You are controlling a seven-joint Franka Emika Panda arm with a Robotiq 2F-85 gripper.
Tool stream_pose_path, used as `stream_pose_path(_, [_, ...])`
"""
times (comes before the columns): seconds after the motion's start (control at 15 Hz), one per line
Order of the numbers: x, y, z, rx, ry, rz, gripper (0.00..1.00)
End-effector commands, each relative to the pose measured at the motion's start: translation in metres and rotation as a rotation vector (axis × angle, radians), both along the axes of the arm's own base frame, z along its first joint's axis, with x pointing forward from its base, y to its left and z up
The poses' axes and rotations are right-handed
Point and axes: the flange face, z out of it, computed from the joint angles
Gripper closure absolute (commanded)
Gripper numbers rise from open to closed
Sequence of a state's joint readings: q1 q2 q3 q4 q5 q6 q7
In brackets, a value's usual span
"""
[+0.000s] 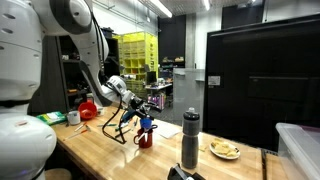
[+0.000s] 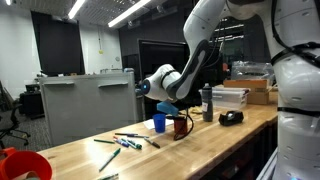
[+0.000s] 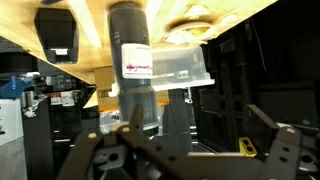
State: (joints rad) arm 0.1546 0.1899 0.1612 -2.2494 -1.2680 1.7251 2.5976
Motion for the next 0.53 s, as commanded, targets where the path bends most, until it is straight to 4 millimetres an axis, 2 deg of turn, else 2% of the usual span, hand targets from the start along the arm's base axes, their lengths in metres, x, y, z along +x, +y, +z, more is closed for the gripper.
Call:
stream_pose_path(0.0, [0.009,-0.008,-0.016,0.009,0.021,-0.009,0.00])
stream_pose_path(0.47, [0.013,-0.047,-0.040,0.024,0.057,-0.084,0.00])
